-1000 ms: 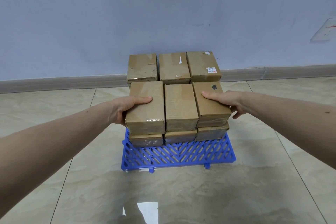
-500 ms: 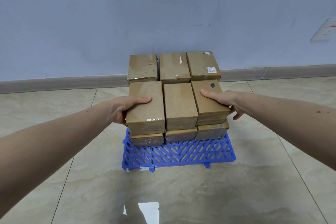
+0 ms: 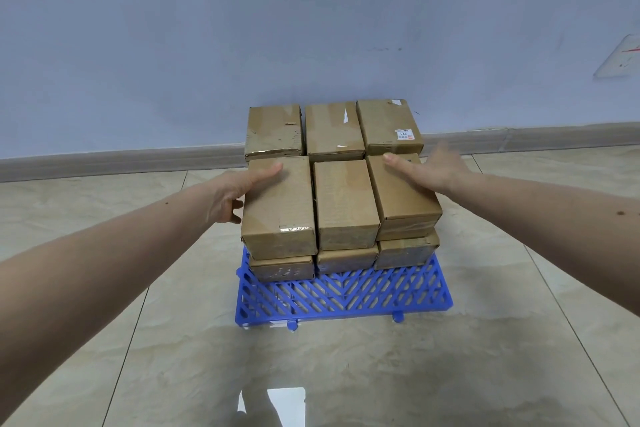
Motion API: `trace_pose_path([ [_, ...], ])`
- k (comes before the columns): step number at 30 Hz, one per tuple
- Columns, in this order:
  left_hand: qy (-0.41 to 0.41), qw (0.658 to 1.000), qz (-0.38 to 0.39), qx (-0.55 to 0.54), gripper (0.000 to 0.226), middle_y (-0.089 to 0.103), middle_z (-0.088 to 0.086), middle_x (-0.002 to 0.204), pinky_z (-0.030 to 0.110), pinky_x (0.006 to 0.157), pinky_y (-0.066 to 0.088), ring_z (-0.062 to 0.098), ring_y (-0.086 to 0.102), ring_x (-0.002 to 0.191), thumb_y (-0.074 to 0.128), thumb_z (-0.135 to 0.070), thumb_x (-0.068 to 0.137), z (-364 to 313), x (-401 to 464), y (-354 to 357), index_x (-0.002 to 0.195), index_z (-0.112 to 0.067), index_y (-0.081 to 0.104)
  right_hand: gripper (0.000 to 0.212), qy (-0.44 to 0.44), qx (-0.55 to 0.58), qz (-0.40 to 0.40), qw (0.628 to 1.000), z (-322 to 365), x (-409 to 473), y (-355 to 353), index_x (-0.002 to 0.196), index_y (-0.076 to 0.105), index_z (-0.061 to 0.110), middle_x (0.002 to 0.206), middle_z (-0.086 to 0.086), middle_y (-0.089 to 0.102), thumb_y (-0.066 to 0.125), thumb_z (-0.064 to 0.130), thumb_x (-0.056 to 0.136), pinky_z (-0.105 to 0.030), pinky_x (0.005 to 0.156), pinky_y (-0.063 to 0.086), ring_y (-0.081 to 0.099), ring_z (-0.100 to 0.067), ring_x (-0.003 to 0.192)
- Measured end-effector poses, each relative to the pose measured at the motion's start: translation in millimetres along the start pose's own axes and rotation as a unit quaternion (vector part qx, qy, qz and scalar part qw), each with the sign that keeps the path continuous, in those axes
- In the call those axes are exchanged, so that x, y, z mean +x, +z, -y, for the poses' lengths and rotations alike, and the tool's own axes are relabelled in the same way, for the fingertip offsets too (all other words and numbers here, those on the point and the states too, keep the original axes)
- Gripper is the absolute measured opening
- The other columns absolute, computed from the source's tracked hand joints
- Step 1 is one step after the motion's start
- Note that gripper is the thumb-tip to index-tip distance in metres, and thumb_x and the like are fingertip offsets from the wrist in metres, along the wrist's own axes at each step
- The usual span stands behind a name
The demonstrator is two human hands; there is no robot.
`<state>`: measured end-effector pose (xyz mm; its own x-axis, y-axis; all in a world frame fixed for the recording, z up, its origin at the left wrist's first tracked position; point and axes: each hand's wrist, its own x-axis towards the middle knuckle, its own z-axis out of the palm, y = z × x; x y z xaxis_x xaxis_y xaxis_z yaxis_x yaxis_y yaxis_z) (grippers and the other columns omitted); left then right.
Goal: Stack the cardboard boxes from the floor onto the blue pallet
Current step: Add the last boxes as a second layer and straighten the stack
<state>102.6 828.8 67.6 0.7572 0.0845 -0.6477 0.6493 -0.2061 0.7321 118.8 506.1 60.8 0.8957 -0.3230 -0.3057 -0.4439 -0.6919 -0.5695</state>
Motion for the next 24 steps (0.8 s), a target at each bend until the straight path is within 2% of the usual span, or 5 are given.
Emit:
trace_pose_path([
  [3,0.014,1.000,-0.019,0.000,0.147,0.039,0.009,0.149,0.057,0.106,0.036,0.033,0.039,0.135,0.083,-0.077,0.022,-3.2,7.1,-2.1,0.146,-0.015,0.034,0.122,-0.103,-0.081,-0.096,0.987,10.8,1.8,-1.4,0.148,0.024,0.009,0.151,-0.012,0.030,0.059,0.087,0.060,-0.048,0.107,0.039,0.033,-0.032,0.139],
  [5,0.024,0.999,-0.033,0.005,0.138,0.028,0.008,0.156,0.058,0.112,0.025,0.033,0.027,0.142,0.078,-0.077,0.041,-9.6,2.2,1.8,0.150,-0.013,0.026,0.119,-0.193,-0.118,-0.137,0.964,20.8,5.4,-1.0,0.149,0.027,0.010,0.154,-0.010,0.027,0.057,0.086,0.063,-0.046,0.112,0.033,0.030,-0.029,0.142],
  [11,0.056,0.995,-0.087,0.015,0.105,0.021,0.007,0.159,0.052,0.114,0.018,0.030,0.018,0.146,0.058,-0.072,0.076,-28.0,23.4,1.9,0.152,-0.010,0.021,0.071,-0.399,-0.272,-0.099,0.870,62.9,17.8,15.5,0.128,0.058,0.017,0.132,-0.003,0.057,0.055,0.070,0.081,-0.038,0.104,0.033,0.048,-0.024,0.125],
  [16,0.073,0.985,-0.135,0.083,0.091,0.018,0.010,0.159,0.049,0.109,0.027,0.034,0.021,0.144,0.047,-0.064,0.090,-39.3,46.1,0.5,0.153,-0.008,0.012,0.053,-0.453,-0.348,-0.001,0.821,82.2,36.2,30.4,0.135,0.052,0.020,0.135,0.000,0.052,0.049,0.053,0.094,-0.041,0.104,0.036,0.042,-0.027,0.128],
  [24,0.078,0.987,-0.120,0.073,0.071,0.035,0.007,0.149,0.035,0.089,0.030,0.027,0.037,0.132,0.054,-0.048,0.093,-44.3,62.1,3.6,0.147,-0.010,0.027,0.035,-0.446,-0.311,0.023,0.839,83.2,54.8,52.1,0.116,0.060,0.023,0.102,0.006,0.055,0.047,0.049,0.097,-0.036,0.084,0.039,0.052,-0.021,0.105],
])
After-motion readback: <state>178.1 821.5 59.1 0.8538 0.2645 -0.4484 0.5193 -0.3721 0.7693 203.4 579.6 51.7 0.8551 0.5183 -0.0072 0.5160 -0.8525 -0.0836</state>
